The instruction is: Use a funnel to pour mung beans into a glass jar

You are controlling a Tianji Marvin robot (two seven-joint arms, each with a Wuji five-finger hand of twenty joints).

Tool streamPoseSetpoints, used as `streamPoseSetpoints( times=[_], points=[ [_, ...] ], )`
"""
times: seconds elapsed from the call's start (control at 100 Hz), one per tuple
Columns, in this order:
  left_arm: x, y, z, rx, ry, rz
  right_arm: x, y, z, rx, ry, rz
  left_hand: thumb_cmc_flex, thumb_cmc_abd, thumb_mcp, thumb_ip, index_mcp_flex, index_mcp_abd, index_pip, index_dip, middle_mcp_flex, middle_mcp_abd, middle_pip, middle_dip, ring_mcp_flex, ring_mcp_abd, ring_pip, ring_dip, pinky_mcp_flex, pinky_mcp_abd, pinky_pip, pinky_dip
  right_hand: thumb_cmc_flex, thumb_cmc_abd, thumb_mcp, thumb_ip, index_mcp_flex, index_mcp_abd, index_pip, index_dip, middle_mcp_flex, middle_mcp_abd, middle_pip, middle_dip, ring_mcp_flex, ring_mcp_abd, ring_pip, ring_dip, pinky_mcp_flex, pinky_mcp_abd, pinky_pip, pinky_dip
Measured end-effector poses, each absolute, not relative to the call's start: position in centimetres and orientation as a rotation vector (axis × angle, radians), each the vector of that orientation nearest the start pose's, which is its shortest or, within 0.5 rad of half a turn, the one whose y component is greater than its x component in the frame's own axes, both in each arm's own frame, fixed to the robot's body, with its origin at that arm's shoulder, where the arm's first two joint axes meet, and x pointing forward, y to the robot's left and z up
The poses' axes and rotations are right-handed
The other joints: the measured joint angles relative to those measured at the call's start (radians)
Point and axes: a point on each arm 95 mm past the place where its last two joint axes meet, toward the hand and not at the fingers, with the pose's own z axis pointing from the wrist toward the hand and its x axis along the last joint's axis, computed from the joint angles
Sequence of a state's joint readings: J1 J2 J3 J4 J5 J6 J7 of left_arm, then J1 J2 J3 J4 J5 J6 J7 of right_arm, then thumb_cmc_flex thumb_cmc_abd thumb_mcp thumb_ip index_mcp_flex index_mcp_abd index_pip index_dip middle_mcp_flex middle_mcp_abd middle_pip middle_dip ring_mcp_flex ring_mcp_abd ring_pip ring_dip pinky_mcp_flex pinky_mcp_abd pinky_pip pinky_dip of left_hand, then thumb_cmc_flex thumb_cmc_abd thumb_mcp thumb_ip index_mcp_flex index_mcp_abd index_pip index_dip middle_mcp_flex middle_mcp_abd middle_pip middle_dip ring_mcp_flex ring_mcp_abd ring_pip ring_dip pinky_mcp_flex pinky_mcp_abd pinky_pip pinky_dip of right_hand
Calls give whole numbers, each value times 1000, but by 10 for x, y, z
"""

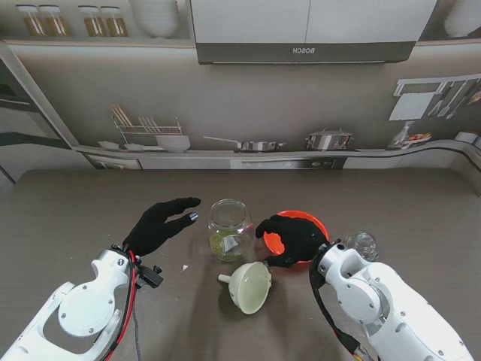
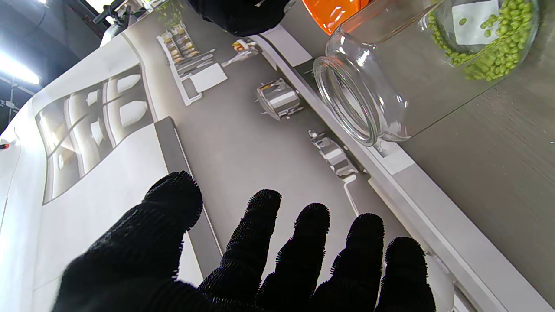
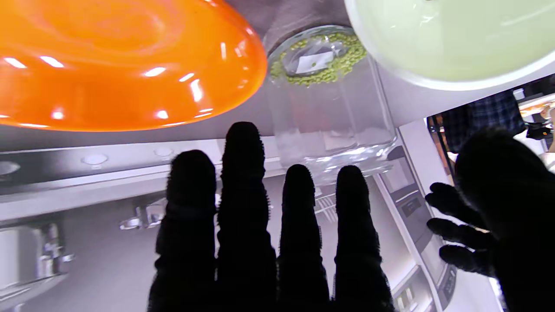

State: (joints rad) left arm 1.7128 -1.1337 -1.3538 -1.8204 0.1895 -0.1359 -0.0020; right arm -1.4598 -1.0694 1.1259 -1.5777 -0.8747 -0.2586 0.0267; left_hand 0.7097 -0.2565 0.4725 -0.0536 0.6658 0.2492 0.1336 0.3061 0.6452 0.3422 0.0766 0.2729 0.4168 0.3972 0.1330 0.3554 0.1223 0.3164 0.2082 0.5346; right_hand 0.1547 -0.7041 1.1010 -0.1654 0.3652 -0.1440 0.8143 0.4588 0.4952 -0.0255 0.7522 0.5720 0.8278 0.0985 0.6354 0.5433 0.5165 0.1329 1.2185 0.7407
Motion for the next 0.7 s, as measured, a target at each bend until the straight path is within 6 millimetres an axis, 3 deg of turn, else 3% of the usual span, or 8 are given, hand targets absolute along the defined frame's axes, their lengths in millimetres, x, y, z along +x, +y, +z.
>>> streamPoseSetpoints(
  times=[0.3,0.7],
  points=[
    [371,-3,-268,-1771,923,-2223,411,-12,-283,1216,1540,1624,0,0,0,0,0,0,0,0,0,0,0,0,0,0,0,0,0,0,0,0,0,1,-25,0,-12,-14,-21,0,-23,11,-43,-21,0,1,-1,0,10,0,0,0],
    [373,-9,-270,-1780,957,-2221,416,-78,-278,1293,1444,1373,0,0,0,0,0,0,0,0,0,0,0,0,0,0,0,0,0,0,0,0,4,-27,-34,0,-24,-47,-27,26,-48,28,-58,-30,0,2,13,0,29,1,0,11]
  ],
)
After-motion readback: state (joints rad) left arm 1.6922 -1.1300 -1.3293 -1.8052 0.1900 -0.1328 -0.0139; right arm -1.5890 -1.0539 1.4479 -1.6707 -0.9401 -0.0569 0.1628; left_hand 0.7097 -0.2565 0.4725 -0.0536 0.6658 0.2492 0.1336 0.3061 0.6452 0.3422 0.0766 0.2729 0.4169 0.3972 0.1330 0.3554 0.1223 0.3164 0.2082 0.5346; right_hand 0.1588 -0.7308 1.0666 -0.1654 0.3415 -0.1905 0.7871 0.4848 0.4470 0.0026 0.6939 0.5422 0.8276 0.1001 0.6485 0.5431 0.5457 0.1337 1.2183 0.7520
